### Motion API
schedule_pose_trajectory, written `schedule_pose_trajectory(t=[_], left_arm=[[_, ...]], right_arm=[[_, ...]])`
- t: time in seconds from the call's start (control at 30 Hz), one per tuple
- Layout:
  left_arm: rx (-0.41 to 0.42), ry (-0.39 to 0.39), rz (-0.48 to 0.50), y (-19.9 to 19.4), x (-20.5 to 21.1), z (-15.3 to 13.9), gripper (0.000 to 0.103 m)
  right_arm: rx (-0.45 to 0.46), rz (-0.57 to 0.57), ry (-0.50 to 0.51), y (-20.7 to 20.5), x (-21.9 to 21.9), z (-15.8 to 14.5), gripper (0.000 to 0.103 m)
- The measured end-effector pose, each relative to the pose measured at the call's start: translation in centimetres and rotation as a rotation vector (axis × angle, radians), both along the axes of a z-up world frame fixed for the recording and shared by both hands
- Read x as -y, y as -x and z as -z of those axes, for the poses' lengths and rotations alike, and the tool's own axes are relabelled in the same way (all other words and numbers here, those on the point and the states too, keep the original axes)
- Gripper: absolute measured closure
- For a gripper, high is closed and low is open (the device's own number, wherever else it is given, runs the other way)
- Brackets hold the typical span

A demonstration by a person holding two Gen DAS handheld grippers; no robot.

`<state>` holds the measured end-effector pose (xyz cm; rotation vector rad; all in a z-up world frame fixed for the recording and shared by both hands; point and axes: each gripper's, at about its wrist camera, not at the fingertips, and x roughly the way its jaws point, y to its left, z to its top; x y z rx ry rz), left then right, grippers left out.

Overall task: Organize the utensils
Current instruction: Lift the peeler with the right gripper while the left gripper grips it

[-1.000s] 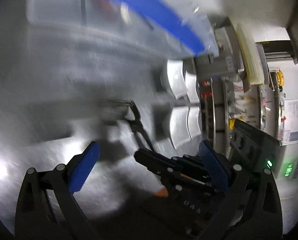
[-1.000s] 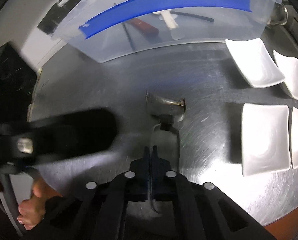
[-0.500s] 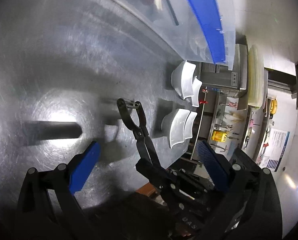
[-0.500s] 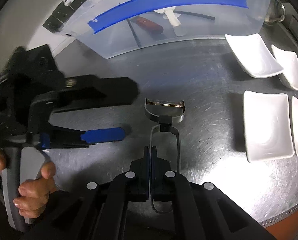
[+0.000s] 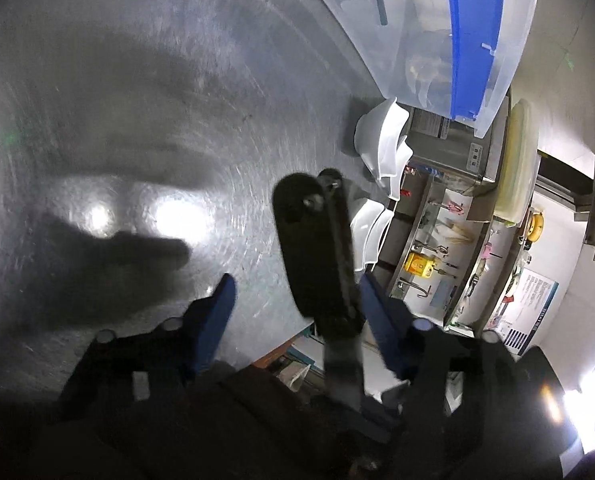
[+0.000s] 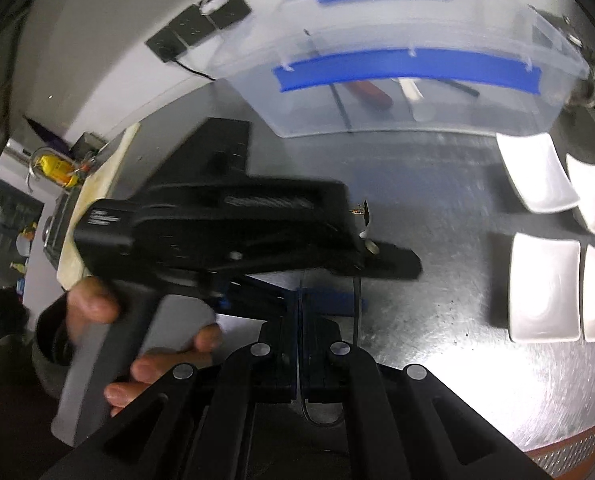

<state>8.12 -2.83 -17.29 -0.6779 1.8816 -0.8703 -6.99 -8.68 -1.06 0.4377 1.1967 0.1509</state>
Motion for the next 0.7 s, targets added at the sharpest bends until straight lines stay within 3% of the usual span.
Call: schedule_pose_trajectory(t=[0.03, 0.2, 0.23, 0.7], left_arm=[[-0.004, 0.007, -0.002, 0.1, 0.2, -0.1, 0.052], [0.038, 0.064, -0.017, 0.0, 0.1, -1.7, 0.086], [0.055, 0.073, -0.015, -0.1, 0.2, -2.3, 0.088], [0.220, 0.161, -0.012, -1.1, 0.9, -8.4, 0.090]], right_arm=[[0.010, -0.015, 0.008, 0.1, -0.4, -0.4, 0.100], [0.027, -0.052, 0.013, 0.5, -1.2, -1.0, 0.100], [0.031, -0.056, 0.014, 0.6, -1.3, -1.1, 0.100], [0.172, -0.081, 0.061, 0.1, -0.7, -5.3, 0.100]])
